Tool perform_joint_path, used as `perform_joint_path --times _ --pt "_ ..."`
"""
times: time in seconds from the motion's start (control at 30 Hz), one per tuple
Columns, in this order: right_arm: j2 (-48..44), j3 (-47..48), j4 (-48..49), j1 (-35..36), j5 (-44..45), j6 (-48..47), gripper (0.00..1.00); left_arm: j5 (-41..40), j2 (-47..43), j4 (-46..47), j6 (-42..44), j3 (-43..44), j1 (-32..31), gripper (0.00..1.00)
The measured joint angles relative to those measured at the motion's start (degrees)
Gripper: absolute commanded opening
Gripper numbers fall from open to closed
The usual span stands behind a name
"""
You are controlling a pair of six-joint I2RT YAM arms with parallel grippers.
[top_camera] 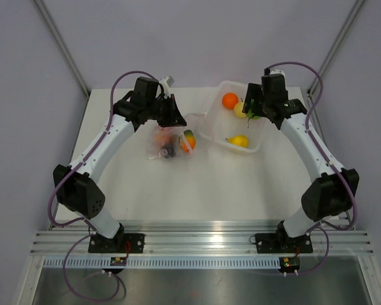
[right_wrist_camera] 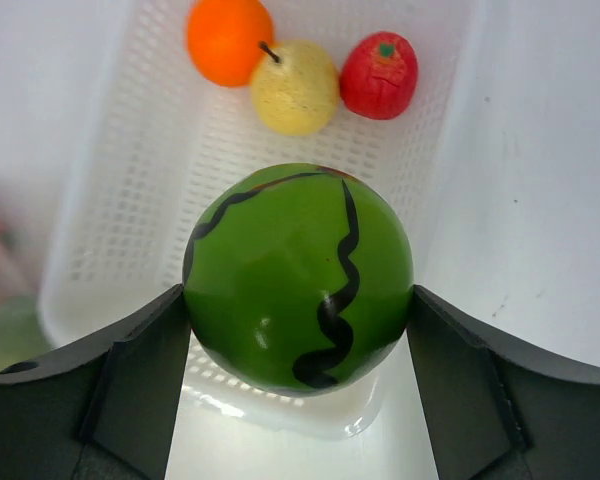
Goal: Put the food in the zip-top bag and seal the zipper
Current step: Place the fake fruit in the zipper food storage bag.
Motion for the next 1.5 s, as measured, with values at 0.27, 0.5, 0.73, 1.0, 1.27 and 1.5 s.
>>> perform_joint_path --times 0.27,0.5,0.73,1.0,1.27,1.5 --pt "-14.91 -8.44 4.11 12.31 -2.67 4.46 0.55 0.07 0.02 0.33 -0.44 0.00 0.00 0.00" --pt "-15.26 -10.16 4.63 20.06 -4.87 7.37 0.55 0.09 0.15 0.52 -0.50 0.00 0.00 0.00" --pt "-11.87 -7.82 5.38 23.23 -5.40 7.69 0.55 0.11 0.44 1.01 -0.70 0.00 0.00 0.00" --pt "-6.14 -5.35 5.64 24.11 -5.70 7.67 0.56 0.13 0.44 1.20 -0.90 0.00 0.00 0.00" --pt "-0.26 -0.39 6.67 24.11 -6.51 7.41 0.56 0.11 0.44 1.20 -0.87 0.00 0.00 0.00" --pt "0.74 1.79 6.75 24.11 -6.54 6.86 0.56 0.09 0.44 1.20 -0.87 0.00 0.15 0.00"
